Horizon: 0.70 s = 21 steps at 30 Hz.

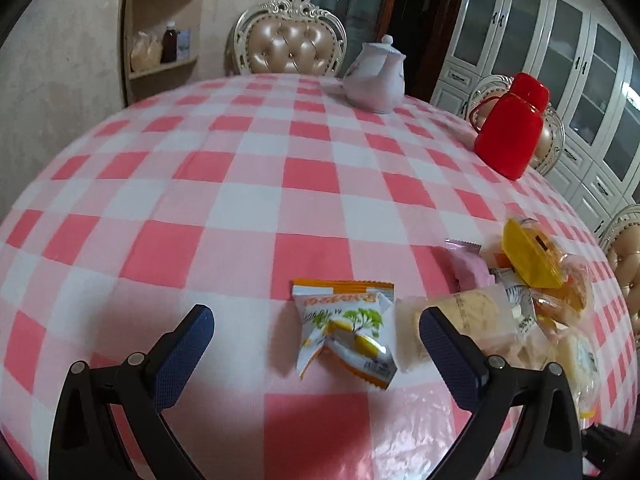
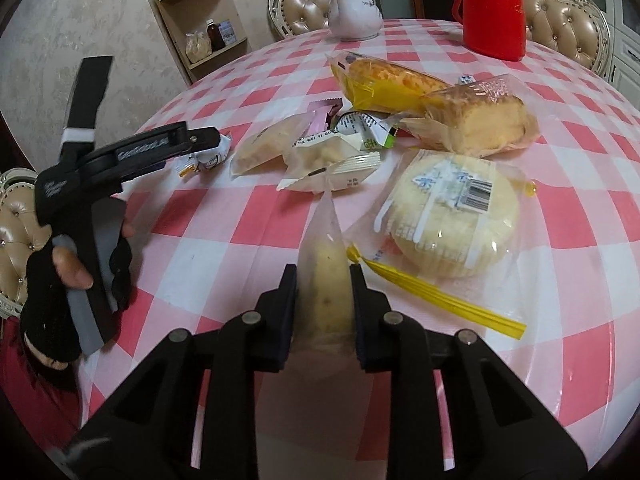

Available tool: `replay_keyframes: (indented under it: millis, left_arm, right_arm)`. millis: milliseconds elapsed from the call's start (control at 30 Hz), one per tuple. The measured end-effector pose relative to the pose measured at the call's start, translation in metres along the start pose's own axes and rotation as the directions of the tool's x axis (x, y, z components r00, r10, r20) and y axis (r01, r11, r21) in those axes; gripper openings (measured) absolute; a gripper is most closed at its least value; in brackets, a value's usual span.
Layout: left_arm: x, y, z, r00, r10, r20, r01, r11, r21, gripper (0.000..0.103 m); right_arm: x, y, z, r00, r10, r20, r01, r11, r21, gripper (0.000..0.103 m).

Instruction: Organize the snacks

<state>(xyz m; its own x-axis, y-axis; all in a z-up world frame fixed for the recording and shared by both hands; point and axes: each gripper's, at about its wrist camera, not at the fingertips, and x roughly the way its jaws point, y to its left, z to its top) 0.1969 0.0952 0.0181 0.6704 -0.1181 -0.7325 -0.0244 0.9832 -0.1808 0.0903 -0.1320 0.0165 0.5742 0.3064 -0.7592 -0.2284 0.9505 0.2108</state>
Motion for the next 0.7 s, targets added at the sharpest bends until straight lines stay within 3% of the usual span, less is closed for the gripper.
replay_keyframes:
  millis: [100,167,233,267,300,400,700]
  left_arm:
    - [0.008,-0.004,0.005,1.000,0.017,-0.011,-0.017,1.000,-0.003,0.103]
    - [0.013,-0.009,0.006,0.999,0.033,-0.027,-0.032,0.999,0.016,0.097]
    - [0.018,-0.015,0.003,0.997,0.052,-0.062,-0.049,0.997,0.053,0.065]
    - [0.017,-0.017,0.000,0.995,0.073,-0.064,-0.069,0.995,0.071,0.061]
    - [0.015,-0.018,-0.002,0.995,0.081,-0.063,-0.076,0.994,0.082,0.046]
    - [0.005,-0.013,-0.008,0.999,0.028,-0.044,-0.025,0.998,0.062,0.044]
    - [-0.029,-0.012,-0.023,1.000,0.004,0.009,-0.004,1.000,0.002,0.044]
  right_arm:
    - [0.000,0.001,0.000,1.000,-0.002,-0.001,0.002,1.000,-0.006,0.028]
    - [0.000,0.001,0.000,1.000,-0.001,-0.002,0.001,1.000,-0.005,0.028]
    - [0.000,0.001,0.000,1.000,-0.001,-0.002,0.001,1.000,-0.005,0.028]
    - [0.000,0.001,0.000,1.000,0.002,-0.002,-0.002,1.000,-0.003,0.028]
    - [0.000,0.000,0.000,1.000,0.005,-0.001,-0.005,1.000,-0.001,0.028]
    - [0.000,-0.002,0.000,1.000,0.019,0.000,-0.019,1.000,0.009,0.028]
    - [-0.006,-0.003,-0.001,0.998,0.061,0.018,-0.061,0.998,0.012,0.026]
